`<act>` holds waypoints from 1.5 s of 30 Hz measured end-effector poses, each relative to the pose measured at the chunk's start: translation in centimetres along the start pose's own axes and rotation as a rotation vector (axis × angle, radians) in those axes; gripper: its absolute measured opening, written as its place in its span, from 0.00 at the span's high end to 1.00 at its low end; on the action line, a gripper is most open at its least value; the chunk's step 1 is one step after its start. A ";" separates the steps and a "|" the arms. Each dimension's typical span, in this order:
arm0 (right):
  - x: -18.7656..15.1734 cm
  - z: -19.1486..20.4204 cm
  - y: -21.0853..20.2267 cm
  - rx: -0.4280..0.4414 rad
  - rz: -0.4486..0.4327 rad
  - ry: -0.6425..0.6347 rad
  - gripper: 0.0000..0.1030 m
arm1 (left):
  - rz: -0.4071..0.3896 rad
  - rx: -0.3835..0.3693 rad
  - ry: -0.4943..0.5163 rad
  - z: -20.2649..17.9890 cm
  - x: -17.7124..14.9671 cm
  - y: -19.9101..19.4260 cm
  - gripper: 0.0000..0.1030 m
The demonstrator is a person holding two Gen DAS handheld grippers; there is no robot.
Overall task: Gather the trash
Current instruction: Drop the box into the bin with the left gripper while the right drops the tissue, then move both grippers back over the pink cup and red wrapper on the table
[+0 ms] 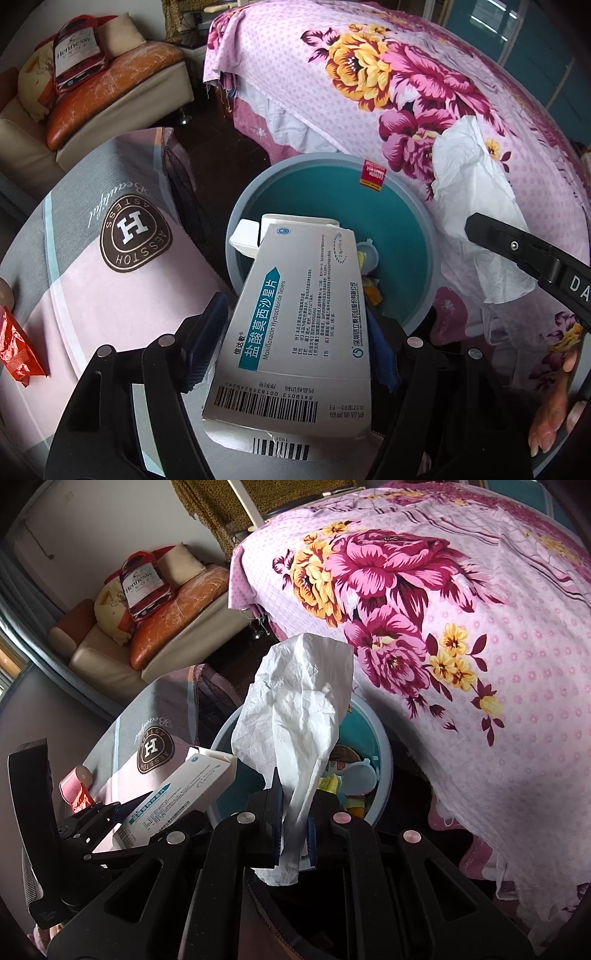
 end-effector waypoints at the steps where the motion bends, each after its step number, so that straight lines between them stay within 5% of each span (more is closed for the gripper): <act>1: 0.0 0.0 0.3 -0.004 0.004 -0.001 0.89 | -0.002 0.001 0.000 0.0 0.0 0.1 0.18; 3: 0.0 0.2 0.9 -0.011 0.012 -0.006 0.89 | -0.005 0.021 0.006 0.0 -0.2 0.3 0.09; 14: -0.4 2.0 2.9 -0.045 0.049 -0.038 0.83 | 0.010 0.015 -0.059 2.8 -2.0 0.5 0.09; 16: -0.6 2.2 3.0 -0.051 0.052 -0.040 0.46 | 0.005 0.010 -0.072 3.2 -2.4 0.2 0.09; 21: -1.1 2.9 2.7 -0.072 0.041 -0.049 0.33 | -0.001 -0.001 -0.103 4.3 -3.7 -0.7 0.09; 45: -5.7 10.3 -2.6 -0.104 0.023 -0.237 0.21 | -0.063 0.055 -0.281 11.5 -13.8 -8.3 0.06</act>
Point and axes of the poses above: each gripper's, at about its wrist camera, not at the fingertips, and y roughly the way its jaws point, z to its left, x to its top, the point moved 1 cm from there along y, roughly the way its jaws point, and after that the axes turned 13 degrees about y, right-handed, at the moved point
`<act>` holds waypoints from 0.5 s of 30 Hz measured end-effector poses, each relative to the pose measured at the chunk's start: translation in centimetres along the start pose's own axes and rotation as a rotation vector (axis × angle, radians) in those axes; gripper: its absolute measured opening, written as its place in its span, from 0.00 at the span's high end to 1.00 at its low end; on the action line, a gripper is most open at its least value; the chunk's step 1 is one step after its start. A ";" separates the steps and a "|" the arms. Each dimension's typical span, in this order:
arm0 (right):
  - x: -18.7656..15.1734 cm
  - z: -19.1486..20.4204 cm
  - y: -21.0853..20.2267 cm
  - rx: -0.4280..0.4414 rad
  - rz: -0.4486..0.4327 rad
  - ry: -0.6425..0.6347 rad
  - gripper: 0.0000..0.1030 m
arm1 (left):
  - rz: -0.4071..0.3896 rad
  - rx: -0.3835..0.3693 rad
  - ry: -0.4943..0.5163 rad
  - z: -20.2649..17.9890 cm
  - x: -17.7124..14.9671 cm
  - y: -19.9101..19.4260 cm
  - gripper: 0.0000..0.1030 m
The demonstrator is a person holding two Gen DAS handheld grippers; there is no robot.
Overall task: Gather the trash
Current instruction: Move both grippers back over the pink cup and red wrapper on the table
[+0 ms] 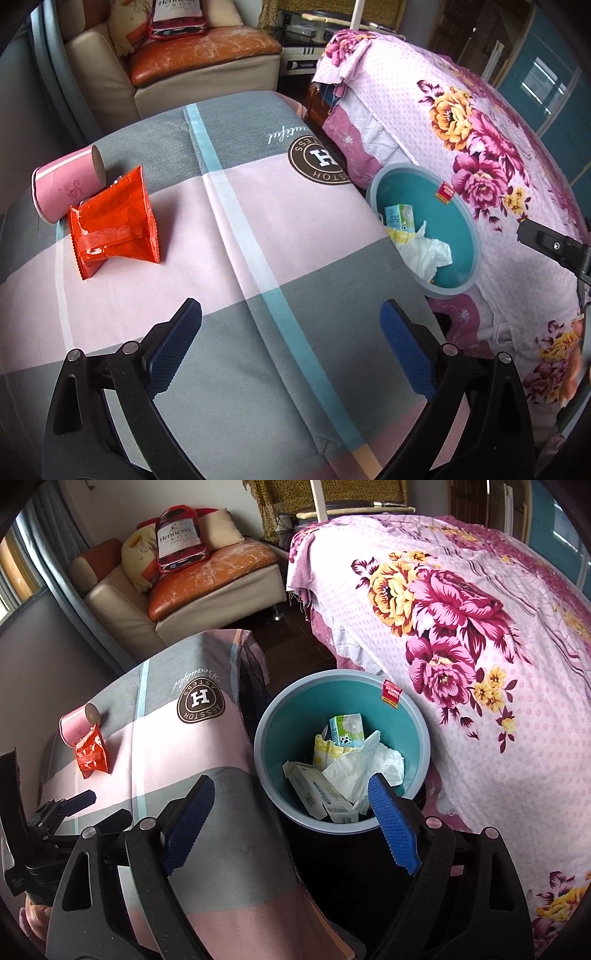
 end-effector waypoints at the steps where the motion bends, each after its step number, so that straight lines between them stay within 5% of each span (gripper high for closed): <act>1: -0.2 0.7 0.0 0.001 0.004 -0.013 0.21 | -0.001 0.006 -0.009 0.6 -0.4 -0.2 0.06; 15: -4.0 15.6 2.6 0.062 0.099 -0.373 0.20 | 0.000 0.106 -0.178 12.2 -6.3 -2.9 0.05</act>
Point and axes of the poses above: each gripper's, at about its wrist camera, not at the fingertips, and y roughly the way its jaws point, z to its left, x to its top, the point moved 1 cm from there along y, roughly the way its jaws point, and after that the axes turned 13 degrees about y, right-handed, at the moved point
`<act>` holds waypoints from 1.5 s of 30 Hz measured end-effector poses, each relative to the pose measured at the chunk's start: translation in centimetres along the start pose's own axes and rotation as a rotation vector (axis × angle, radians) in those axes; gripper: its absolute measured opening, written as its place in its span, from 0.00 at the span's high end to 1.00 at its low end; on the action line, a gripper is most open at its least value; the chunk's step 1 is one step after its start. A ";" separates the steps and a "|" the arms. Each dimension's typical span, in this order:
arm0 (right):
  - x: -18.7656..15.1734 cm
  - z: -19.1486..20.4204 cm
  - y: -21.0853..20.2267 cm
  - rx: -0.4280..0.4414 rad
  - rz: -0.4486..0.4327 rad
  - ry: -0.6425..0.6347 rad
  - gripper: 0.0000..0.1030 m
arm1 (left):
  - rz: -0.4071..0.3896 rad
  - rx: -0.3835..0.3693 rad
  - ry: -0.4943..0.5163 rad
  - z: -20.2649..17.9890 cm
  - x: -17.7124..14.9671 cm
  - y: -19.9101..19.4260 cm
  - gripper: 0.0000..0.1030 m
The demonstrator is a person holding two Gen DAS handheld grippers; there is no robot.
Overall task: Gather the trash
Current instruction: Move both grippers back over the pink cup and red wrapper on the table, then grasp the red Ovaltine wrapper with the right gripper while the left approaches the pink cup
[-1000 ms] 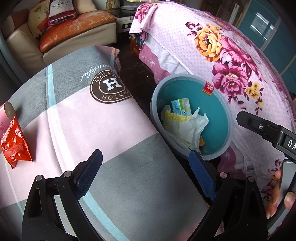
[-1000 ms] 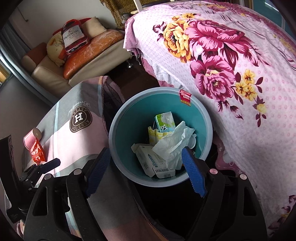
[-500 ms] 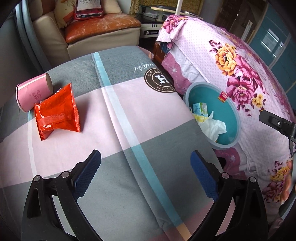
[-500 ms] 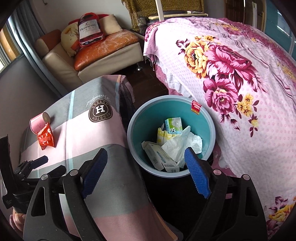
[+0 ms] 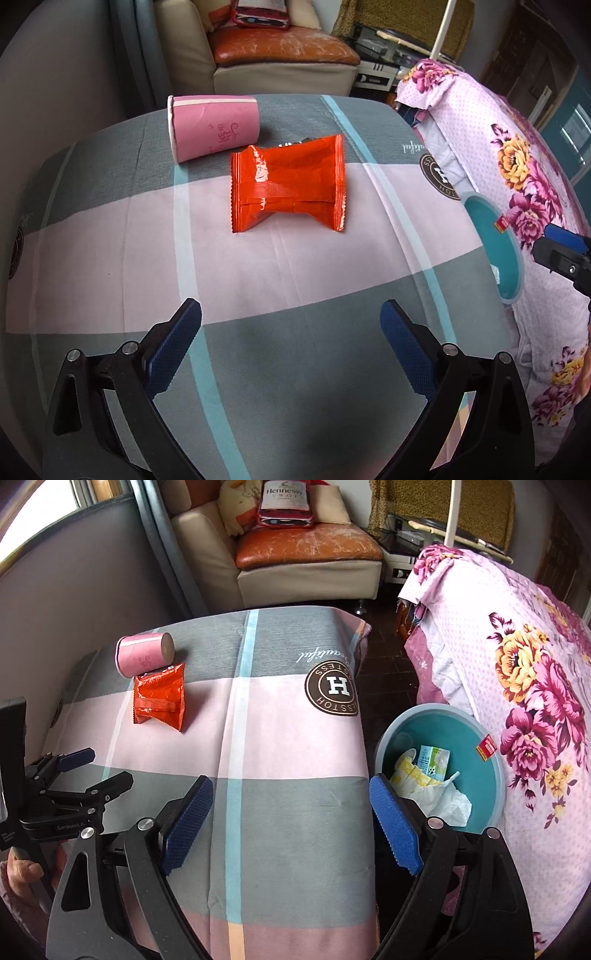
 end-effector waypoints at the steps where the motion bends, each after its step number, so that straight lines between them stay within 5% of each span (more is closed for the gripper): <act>1: 0.2 1.2 0.3 0.005 0.008 -0.034 0.20 | 0.001 0.005 -0.009 0.8 -0.2 0.0 0.05; 21: 2.1 18.7 8.8 0.016 0.197 -0.754 0.20 | -0.010 0.060 -0.076 12.3 -1.0 0.3 0.05; 29: 2.5 21.8 12.8 -0.007 0.275 -0.932 0.20 | -0.011 0.051 -0.047 14.6 0.1 1.5 0.05; 36: 3.0 21.9 15.6 0.020 0.331 -0.934 0.21 | -0.005 0.045 0.018 14.9 1.2 2.4 0.05; 38: 2.9 21.7 15.7 0.056 0.346 -0.921 0.39 | -0.005 0.048 0.053 14.6 1.6 2.4 0.05; 40: 2.9 21.4 15.7 0.063 0.354 -0.905 0.71 | -0.006 0.057 0.093 14.2 2.1 2.5 0.05; 45: 3.7 20.1 14.6 0.064 0.340 -0.839 0.77 | -0.022 0.092 0.195 13.1 4.0 2.1 0.05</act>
Point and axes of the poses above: each gripper's, at about its wrist camera, not at the fingertips, and y roughly the way its jaws point, z to its left, x to its top, the point moved 1 cm from there along y, roughly the way its jaws point, and after that the axes turned 13 degrees about y, right-handed, at the moved point
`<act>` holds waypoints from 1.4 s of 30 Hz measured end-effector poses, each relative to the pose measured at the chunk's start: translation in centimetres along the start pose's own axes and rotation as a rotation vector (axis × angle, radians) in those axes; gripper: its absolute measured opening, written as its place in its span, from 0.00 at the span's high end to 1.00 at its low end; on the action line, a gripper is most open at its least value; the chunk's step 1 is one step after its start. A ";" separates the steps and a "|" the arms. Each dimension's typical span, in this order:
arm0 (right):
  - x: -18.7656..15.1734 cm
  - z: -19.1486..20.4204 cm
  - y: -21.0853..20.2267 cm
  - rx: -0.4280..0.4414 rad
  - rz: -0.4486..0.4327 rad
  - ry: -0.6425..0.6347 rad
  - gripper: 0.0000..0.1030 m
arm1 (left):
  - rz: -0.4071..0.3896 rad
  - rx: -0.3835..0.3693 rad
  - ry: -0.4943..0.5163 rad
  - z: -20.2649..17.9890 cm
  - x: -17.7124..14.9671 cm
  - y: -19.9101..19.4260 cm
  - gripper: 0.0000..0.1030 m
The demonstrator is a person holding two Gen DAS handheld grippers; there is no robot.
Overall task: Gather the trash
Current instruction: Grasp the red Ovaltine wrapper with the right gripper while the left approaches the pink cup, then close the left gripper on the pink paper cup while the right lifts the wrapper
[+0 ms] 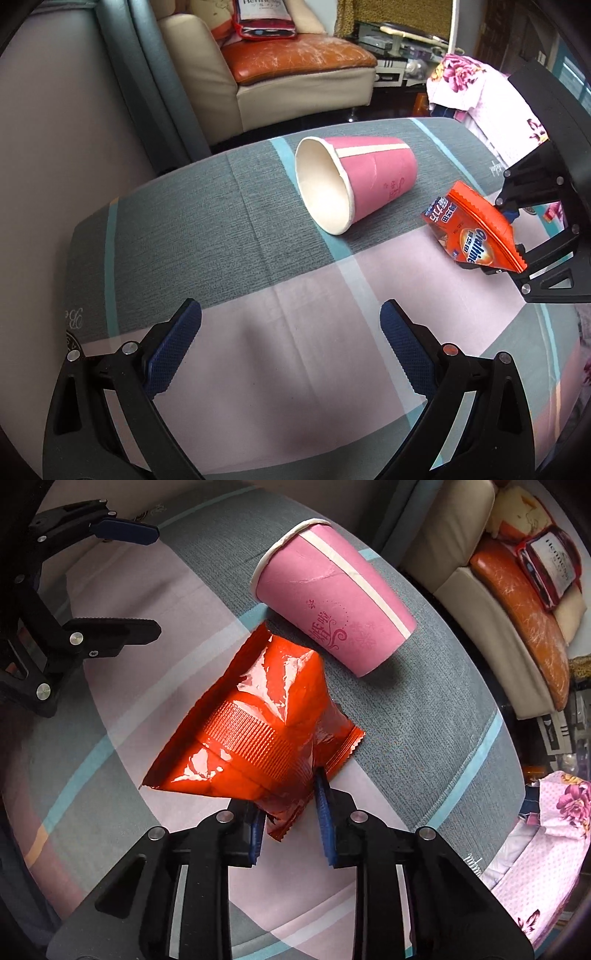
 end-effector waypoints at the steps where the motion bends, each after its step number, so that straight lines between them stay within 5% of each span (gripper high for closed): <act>1: -0.1 -0.4 -0.5 0.010 -0.006 0.024 0.78 | -0.008 0.003 0.025 -0.2 0.6 -0.2 0.05; 13: -0.7 -9.1 -2.6 -0.006 0.009 0.286 0.78 | -0.010 0.016 0.412 -3.9 9.3 1.3 0.05; 20: -0.4 -12.4 -1.4 0.029 -0.001 0.381 0.78 | 0.086 -0.013 0.517 -4.4 11.4 6.0 0.05; 27: -1.1 -13.7 -0.3 0.043 -0.001 0.461 0.78 | 0.075 -0.068 0.433 -3.7 11.0 7.6 0.11; 33: -1.8 -13.5 -0.3 0.050 -0.026 0.507 0.78 | 0.039 -0.014 0.334 -4.2 9.8 6.3 0.22; 42: -5.3 -11.3 -2.0 0.109 -0.091 0.592 0.78 | -0.010 0.024 0.193 -6.5 6.8 1.8 0.25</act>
Point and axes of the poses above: each gripper's, at about its wrist camera, not at the fingertips, and y roughly the way its jaws point, z to its left, x to its top, the point moved 1 cm from there along y, roughly the way its jaws point, and after that the axes turned 13 degrees about y, right-handed, at the moved point
